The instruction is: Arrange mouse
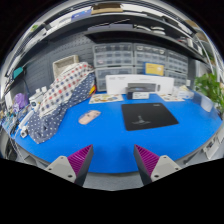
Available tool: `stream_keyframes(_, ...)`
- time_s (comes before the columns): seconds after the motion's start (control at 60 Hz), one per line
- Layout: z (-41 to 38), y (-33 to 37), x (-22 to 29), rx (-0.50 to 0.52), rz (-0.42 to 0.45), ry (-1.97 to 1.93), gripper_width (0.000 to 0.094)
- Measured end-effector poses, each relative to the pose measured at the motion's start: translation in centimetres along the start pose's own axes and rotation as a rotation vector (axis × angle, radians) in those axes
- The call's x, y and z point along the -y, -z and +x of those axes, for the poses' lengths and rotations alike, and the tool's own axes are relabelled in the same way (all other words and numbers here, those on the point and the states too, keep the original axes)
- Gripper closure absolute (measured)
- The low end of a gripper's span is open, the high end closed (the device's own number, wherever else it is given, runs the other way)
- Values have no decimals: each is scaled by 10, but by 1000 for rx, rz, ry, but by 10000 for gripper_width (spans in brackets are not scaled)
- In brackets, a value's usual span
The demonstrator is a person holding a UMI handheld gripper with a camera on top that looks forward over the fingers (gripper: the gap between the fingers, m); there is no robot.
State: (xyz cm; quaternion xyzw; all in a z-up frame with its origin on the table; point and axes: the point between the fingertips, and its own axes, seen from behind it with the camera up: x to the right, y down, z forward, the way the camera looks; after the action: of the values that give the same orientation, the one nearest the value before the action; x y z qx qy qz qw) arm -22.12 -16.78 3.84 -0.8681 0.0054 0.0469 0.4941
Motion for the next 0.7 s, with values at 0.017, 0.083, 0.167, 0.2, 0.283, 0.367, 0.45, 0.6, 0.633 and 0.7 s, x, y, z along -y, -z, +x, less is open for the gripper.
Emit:
stream_keyframes(0.017,-9,-7,1,12,-3,2,128)
stream_keyframes(0.083,-40,-33,4,47,-14,10,127)
stream_keyframes(0.167,-72,-67,11,75,-30,23,129)
stream_keyframes(0.2,-82,-80,14,78,-38,30,129)
stream_keyframes(0.283,-102,-110,22,81,-55,42,130)
stream_keyframes(0.367,-115,-137,31,75,-65,46,128)
stream_keyframes(0.45,-122,-161,40,59,-76,54,129)
stream_keyframes(0.6,-130,-199,57,29,-84,62,149)
stream_keyframes(0.633,-131,-206,61,28,-84,63,160)
stream_keyframes(0.7,-137,-218,68,37,-94,64,174)
